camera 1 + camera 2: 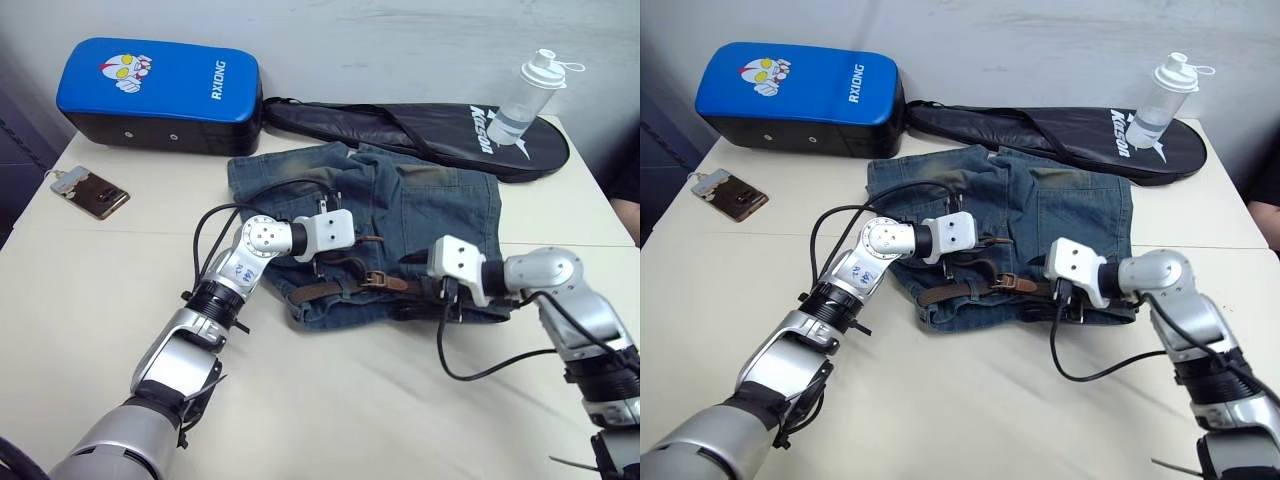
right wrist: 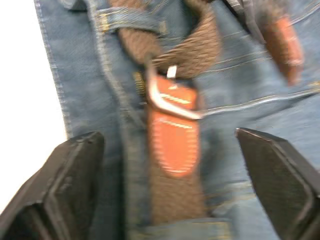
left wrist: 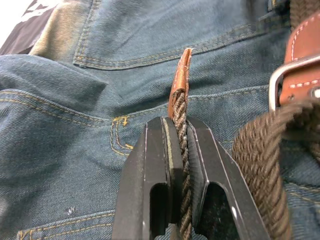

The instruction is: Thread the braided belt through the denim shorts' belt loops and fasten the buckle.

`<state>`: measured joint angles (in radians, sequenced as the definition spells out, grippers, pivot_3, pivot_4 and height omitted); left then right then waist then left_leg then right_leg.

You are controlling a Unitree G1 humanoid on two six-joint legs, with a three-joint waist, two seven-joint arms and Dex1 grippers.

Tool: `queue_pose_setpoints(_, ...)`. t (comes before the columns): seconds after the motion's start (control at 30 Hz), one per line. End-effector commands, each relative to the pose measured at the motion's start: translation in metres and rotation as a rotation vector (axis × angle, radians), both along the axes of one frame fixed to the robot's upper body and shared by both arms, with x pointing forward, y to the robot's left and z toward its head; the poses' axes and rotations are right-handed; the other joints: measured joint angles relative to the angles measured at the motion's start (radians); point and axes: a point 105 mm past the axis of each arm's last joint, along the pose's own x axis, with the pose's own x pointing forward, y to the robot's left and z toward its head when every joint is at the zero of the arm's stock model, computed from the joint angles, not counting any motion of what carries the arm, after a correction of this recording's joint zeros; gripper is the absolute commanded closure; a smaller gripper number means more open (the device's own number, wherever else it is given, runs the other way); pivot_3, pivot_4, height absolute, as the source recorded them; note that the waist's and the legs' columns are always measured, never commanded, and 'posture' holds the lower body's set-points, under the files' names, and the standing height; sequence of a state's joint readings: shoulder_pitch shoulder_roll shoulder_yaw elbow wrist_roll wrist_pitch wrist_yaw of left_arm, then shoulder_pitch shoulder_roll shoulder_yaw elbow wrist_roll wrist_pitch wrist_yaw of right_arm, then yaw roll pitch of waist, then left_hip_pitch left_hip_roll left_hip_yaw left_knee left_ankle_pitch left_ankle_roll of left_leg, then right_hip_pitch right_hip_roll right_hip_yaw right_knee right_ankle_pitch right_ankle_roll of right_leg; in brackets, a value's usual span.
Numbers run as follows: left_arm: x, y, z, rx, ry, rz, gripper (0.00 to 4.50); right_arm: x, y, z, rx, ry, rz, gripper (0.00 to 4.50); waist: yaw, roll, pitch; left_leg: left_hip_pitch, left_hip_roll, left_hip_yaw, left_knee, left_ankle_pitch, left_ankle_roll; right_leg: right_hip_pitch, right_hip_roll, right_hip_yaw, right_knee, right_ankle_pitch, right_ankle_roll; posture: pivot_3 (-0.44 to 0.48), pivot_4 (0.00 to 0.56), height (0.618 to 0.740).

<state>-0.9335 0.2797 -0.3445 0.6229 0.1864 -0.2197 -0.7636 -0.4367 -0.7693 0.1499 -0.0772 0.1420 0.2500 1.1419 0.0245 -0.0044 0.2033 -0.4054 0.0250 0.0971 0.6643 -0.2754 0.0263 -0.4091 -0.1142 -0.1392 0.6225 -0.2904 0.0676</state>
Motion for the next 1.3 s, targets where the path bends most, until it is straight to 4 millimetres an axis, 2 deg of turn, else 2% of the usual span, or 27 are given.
queue_pose_setpoints(0.03,-0.002,-0.011,0.014,-0.014,-0.046,-0.042,4.50,0.003,0.010,0.007,-0.004,-0.132,0.001,0.03,-0.001,0.000,0.000,0.000,0.000,0.001,0.000,0.000,0.000,0.000,0.000,0.001,0.000,0.000,0.000,0.000,0.150,0.740)
queue_pose_setpoints(0.33,-0.003,-0.013,0.012,-0.004,-0.048,-0.061,4.50,0.013,0.012,0.008,0.006,-0.173,-0.053,0.03,-0.001,0.000,0.000,0.001,0.001,0.004,0.001,0.000,0.001,-0.003,0.001,0.004,0.003,0.000,0.000,0.000,0.150,0.740)
queue_pose_setpoints(0.43,-0.004,-0.011,0.011,-0.002,-0.045,-0.062,4.50,0.018,0.008,0.008,-0.016,-0.185,-0.070,0.82,-0.001,0.000,0.000,0.001,0.001,0.005,0.002,-0.001,0.001,-0.003,0.001,0.005,0.003,0.000,0.000,0.000,0.150,0.740)
queue_pose_setpoints(0.47,-0.004,-0.011,0.011,-0.002,-0.044,-0.062,4.50,0.019,0.007,0.009,-0.024,-0.194,-0.073,1.41,-0.001,0.000,0.000,0.001,0.001,0.005,0.002,-0.001,0.002,-0.003,0.001,0.005,0.003,0.000,0.000,0.000,0.150,0.740)
queue_pose_setpoints(0.5,-0.004,-0.010,0.010,0.000,-0.043,-0.062,4.50,0.019,0.005,0.009,-0.036,-0.194,-0.066,1.70,-0.001,0.000,0.000,0.001,0.001,0.005,0.002,-0.001,0.002,-0.003,0.001,0.005,0.003,0.000,0.000,0.000,0.150,0.740)
queue_pose_setpoints(0.53,-0.004,-0.010,0.010,0.001,-0.042,-0.061,4.50,0.019,0.004,0.009,-0.044,-0.194,-0.061,2.27,-0.001,0.000,0.000,0.001,0.001,0.005,0.002,-0.001,0.002,-0.003,0.001,0.005,0.003,0.000,0.000,0.000,0.150,0.740)
queue_pose_setpoints(0.57,-0.004,-0.009,0.009,0.001,-0.041,-0.061,4.50,0.018,0.003,0.009,-0.050,-0.191,-0.054,2.61,-0.001,0.000,0.000,0.001,0.001,0.005,0.002,-0.001,0.002,-0.003,0.001,0.005,0.003,0.000,0.000,0.000,0.150,0.740)
queue_pose_setpoints(0.6,-0.004,-0.009,0.009,0.000,-0.036,-0.059,4.50,0.016,0.003,0.009,-0.058,-0.188,-0.039,3.21,-0.001,0.000,0.000,0.001,0.001,0.005,0.002,-0.001,0.002,-0.003,0.001,0.005,0.003,0.000,0.000,0.000,0.150,0.740)
queue_pose_setpoints(0.7,-0.004,-0.008,0.008,-0.003,-0.029,-0.058,4.50,0.014,0.002,0.008,-0.070,-0.184,-0.013,4.28,-0.001,0.000,0.000,0.001,0.000,0.005,0.002,-0.001,0.002,-0.003,0.001,0.006,0.004,0.000,0.000,0.000,0.150,0.740)
queue_pose_setpoints(0.87,-0.005,-0.008,0.007,0.004,-0.032,-0.064,4.50,0.016,0.005,0.010,-0.055,-0.210,-0.013,4.38,-0.001,0.000,0.000,0.001,0.001,0.005,0.002,-0.001,0.002,-0.003,0.001,0.006,0.004,0.000,0.000,0.000,0.150,0.740)
queue_pose_setpoints(0.93,-0.006,-0.007,0.007,0.024,-0.045,-0.078,4.50,0.017,0.007,0.017,-0.035,-0.234,-0.015,4.38,-0.001,0.000,0.000,0.001,0.001,0.005,0.002,-0.001,0.002,-0.003,0.001,0.006,0.003,0.000,0.000,0.000,0.150,0.740)
queue_pose_setpoints(1.17,-0.002,0.012,0.004,0.178,-0.090,-0.107,4.50,0.028,0.006,0.040,0.002,-0.334,-0.075,4.38,-0.003,0.000,0.000,0.001,0.001,0.006,0.002,-0.001,0.002,-0.004,0.002,0.006,0.005,0.000,0.000,0.000,0.150,0.740)
queue_pose_setpoints(1.3,0.002,0.016,0.007,0.208,-0.099,-0.108,4.50,0.031,0.006,0.045,0.024,-0.349,-0.094,4.39,-0.002,0.000,0.000,0.001,0.001,0.007,0.003,-0.001,0.002,-0.004,0.002,0.007,0.005,0.000,0.000,0.000,0.150,0.740)
